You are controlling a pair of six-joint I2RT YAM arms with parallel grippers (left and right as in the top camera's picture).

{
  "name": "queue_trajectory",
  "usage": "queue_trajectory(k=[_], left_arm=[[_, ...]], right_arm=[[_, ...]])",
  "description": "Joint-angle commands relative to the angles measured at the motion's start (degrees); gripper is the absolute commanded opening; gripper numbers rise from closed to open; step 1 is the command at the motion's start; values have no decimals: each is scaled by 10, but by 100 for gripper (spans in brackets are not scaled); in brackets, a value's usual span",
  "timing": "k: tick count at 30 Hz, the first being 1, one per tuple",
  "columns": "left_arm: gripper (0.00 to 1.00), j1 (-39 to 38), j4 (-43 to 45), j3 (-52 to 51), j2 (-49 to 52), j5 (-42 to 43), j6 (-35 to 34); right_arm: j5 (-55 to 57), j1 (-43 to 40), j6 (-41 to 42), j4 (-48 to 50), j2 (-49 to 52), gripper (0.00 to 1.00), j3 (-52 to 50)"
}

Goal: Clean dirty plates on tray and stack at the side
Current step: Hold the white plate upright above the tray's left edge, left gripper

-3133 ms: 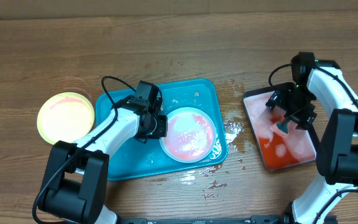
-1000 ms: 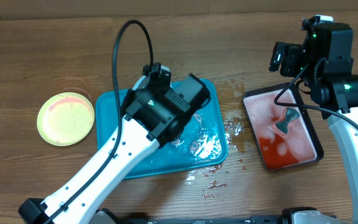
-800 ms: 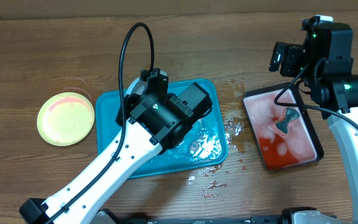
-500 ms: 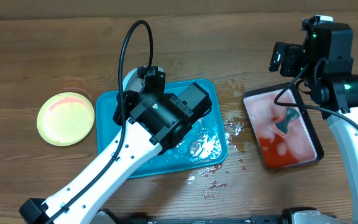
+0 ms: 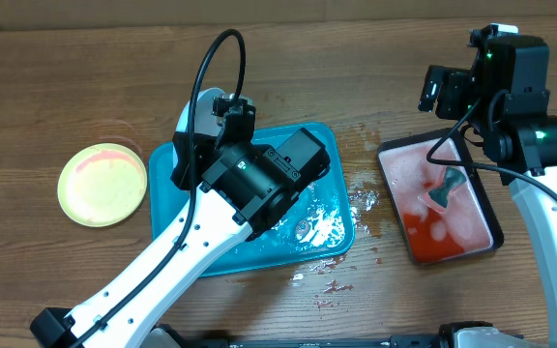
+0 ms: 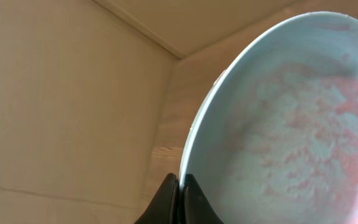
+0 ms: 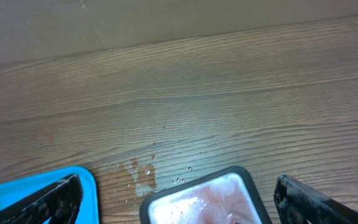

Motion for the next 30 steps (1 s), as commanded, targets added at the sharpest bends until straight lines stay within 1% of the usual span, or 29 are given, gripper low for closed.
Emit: queue_trajectory(k=[1,30], left_arm=[[5,-2,2,15,-8,-49,13],[5,-2,4,15,-8,-81,18]], right_arm=[[5,-4,-2,3,-1,100,7],[5,-4,-2,3,-1,100,7]])
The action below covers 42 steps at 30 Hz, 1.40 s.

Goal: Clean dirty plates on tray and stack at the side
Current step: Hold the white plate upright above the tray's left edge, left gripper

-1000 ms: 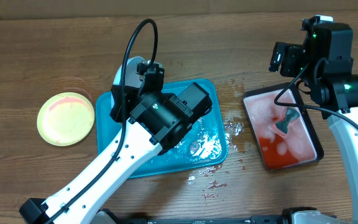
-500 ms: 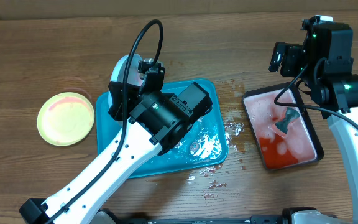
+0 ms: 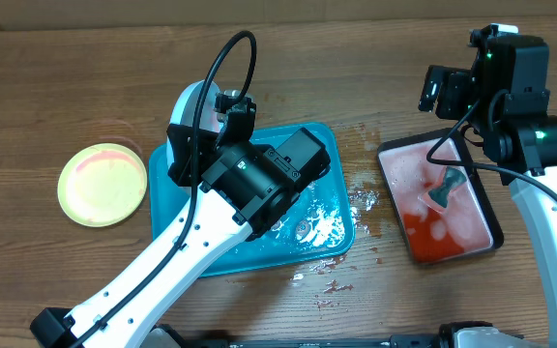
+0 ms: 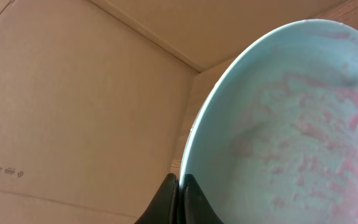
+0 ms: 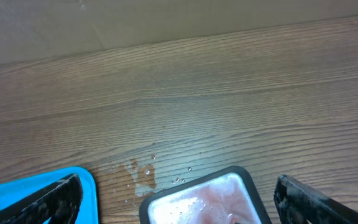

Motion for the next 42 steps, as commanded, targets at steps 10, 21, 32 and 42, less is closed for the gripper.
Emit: queue_trajectory(k=[10,21,32,42], left_arm=[[5,-2,4,15,-8,-89,3],[4,-2,7,15,-8,-119,18],[4,-2,9,15,-8,-128,17],[5,-2,9,15,-8,-128,18]], right_arm=[[4,-4,-2,3,-1,100,7],[4,-4,-2,3,-1,100,7],[4,-4,-2,3,-1,100,7],[4,-4,-2,3,-1,100,7]])
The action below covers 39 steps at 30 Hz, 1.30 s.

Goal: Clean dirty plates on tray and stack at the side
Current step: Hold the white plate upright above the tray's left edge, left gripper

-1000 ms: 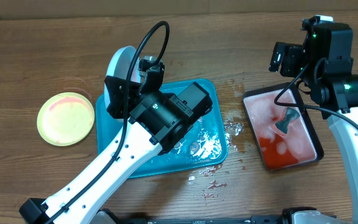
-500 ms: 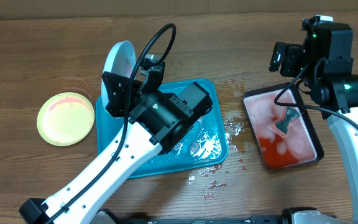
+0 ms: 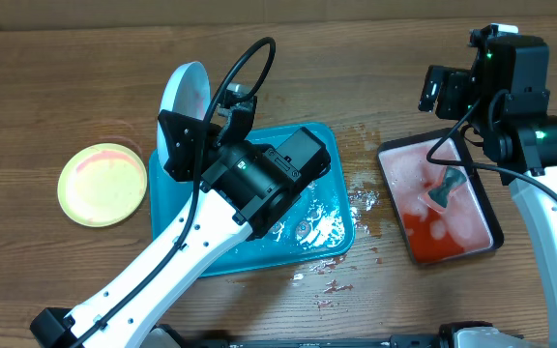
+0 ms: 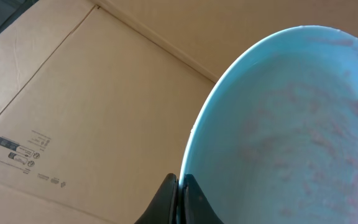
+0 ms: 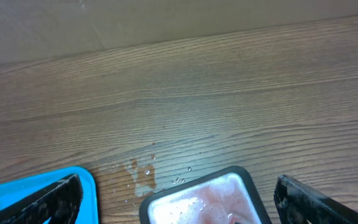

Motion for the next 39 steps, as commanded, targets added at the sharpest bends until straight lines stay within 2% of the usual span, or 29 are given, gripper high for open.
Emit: queue_trajectory(k=[1,34,37,39], left_arm=[[4,-2,3,15,-8,-25,1],[5,-2,7,15,-8,-22,-6],[4,-2,30,15,-8,39,-38],[4,-2,68,15,-8,139,-43]], right_arm=[[4,-4,-2,3,-1,100,7],[4,-4,-2,3,-1,100,7],[4,-4,-2,3,-1,100,7],[4,-4,-2,3,-1,100,7]])
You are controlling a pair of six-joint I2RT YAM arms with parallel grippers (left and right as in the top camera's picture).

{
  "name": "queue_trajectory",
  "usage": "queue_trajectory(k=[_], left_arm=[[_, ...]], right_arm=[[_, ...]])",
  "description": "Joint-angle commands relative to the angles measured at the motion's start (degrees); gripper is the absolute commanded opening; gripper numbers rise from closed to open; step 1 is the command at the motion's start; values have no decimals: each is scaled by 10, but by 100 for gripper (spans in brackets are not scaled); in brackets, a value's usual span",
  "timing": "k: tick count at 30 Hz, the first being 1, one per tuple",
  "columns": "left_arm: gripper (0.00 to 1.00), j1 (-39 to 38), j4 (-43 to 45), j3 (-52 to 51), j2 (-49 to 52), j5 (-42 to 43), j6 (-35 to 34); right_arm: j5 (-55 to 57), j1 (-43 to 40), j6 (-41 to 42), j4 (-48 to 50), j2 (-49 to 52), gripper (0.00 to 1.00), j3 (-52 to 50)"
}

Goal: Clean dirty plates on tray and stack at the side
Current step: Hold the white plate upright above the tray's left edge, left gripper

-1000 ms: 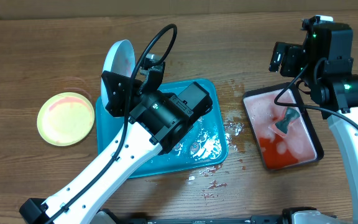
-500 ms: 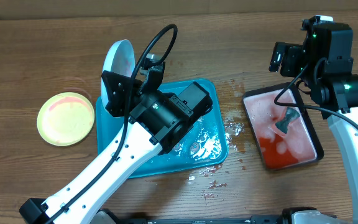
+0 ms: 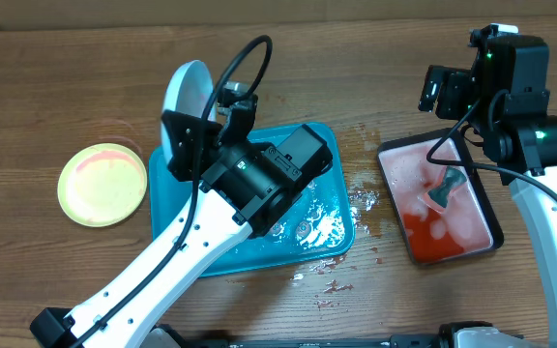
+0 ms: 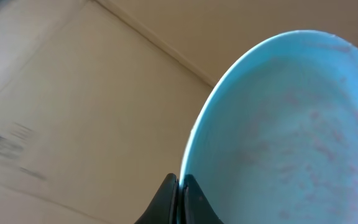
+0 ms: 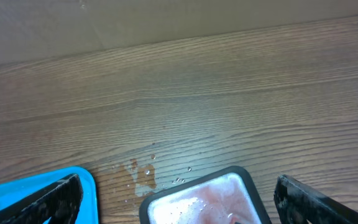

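Note:
My left gripper (image 4: 180,182) is shut on the rim of a light blue plate (image 4: 284,130), smeared with pink residue. From overhead the plate (image 3: 184,97) stands almost on edge above the back left corner of the blue tray (image 3: 322,155); the arm hides the gripper there. A yellow plate with pink smears (image 3: 102,184) lies flat on the table left of the tray. My right gripper (image 5: 179,205) hangs wide open and holds nothing, above the back end of the black tub (image 5: 238,169).
The black tub (image 3: 489,217) on the right holds foamy red water and a dark scrubber (image 3: 446,186). Wet foam lies in the blue tray (image 3: 317,227). Pinkish splashes (image 3: 361,198) mark the wood between tray and tub and in front of the tray. Cardboard walls stand behind the table.
The blue plate, still pinched at its rim, has shifted a little to the right above the tray's back left corner. The left wrist view's background is now blurred. The right arm has not moved.
First my left gripper held the blue plate by its rim, low and tilted over the tray's back left corner. A second later it was higher and steeper. Then it stood nearly on edge above the tray, as now. The open right gripper stayed still.

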Motion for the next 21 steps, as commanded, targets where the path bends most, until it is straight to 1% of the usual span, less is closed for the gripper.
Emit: queue_trajectory(k=[1,2,3,4,6,9,11,13,14,15,16,18,19,20,21], left_arm=[[4,-2,49,15,-8,180,-28],[4,-2,64,15,-8,234,-24],[4,-2,73,14,-7,261,-17],[5,-2,77,14,-7,264,-10],[4,-2,71,14,-6,202,-4],[4,-2,34,14,-7,57,15],[5,-2,9,14,-7,-8,18],[4,-1,-2,14,-7,-32,33],[4,-1,-1,14,-7,-29,38],[5,-1,2,14,-7,-15,37],[4,-1,11,14,-7,21,31],[5,-3,39,14,-7,139,17],[5,-2,56,14,-7,235,5],[5,-2,70,12,-6,301,2],[5,-2,81,9,-7,331,2]], right_arm=[[4,-4,-2,3,-1,100,7],[4,-4,-2,3,-1,100,7],[4,-4,-2,3,-1,100,7],[4,-4,-2,3,-1,100,7],[4,-4,-2,3,-1,100,7],[4,-4,-2,3,-1,100,7],[4,-4,-2,3,-1,100,7],[4,-4,-2,3,-1,100,7],[4,-4,-2,3,-1,100,7],[4,-4,-2,3,-1,100,7],[4,-4,-2,3,-1,100,7],[4,-4,-2,3,-1,100,7],[4,-4,-2,3,-1,100,7],[4,-4,-2,3,-1,100,7],[4,-4,-2,3,-1,100,7]])
